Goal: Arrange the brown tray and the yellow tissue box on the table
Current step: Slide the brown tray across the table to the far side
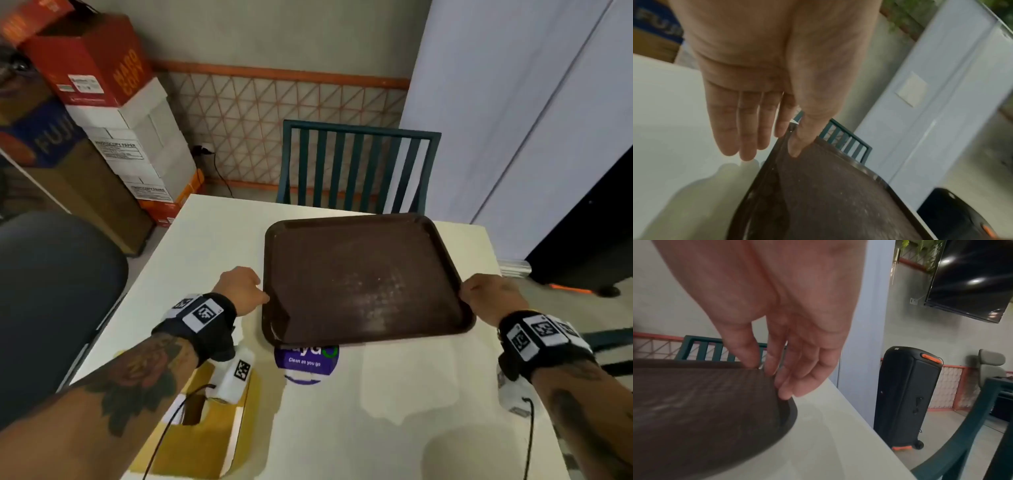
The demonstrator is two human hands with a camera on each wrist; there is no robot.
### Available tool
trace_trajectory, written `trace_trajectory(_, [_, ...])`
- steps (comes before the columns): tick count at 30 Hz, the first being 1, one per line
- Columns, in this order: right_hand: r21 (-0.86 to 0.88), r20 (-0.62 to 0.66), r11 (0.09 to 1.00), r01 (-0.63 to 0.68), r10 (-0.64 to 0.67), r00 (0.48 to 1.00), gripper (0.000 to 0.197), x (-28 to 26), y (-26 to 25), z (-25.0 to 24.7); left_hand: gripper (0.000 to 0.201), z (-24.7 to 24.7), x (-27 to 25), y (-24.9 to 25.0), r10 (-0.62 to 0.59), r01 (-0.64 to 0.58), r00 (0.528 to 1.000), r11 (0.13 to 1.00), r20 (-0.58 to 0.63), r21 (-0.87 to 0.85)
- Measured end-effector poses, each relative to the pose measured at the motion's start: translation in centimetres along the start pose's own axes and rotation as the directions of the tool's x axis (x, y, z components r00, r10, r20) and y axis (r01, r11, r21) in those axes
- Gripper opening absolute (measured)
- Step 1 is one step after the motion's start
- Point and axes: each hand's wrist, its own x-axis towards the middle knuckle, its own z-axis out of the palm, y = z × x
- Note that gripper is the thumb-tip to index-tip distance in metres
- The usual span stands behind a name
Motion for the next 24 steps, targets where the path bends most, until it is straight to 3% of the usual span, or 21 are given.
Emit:
trace_trajectory(5, [0.023, -0.009, 0.997, -0.071, 0.072, 0.997, 0.021, 1.4, 1.2, 1.4, 0.032, 0.0, 1.8, 0.7, -0.053, 0.057, 0.996, 0.997, 0.076, -0.045])
trace_trajectory(10, [0.09, -0.038, 0.989, -0.118, 0.122, 0.992, 0.02, 2.5, 1.9, 1.8, 0.04, -0.1, 3.5, 1.1, -0.105, 0.115, 0.987, 0.99, 0.119, -0.08])
trace_trajectory(17, [0.115, -0.014, 0.985, -0.125, 0.127, 0.992, 0.014, 3.6, 2.4, 2.5, 0.031, -0.2, 4.7, 1.2, -0.16, 0.196, 0.967, 0.965, 0.196, -0.176])
trace_trajectory(24, [0.13, -0.037, 0.983, -0.132, 0.138, 0.99, 0.004, 4.0, 2.4, 2.8, 0.023, 0.2, 6.0, 1.3, -0.16, 0.184, 0.968, 0.976, 0.194, -0.116])
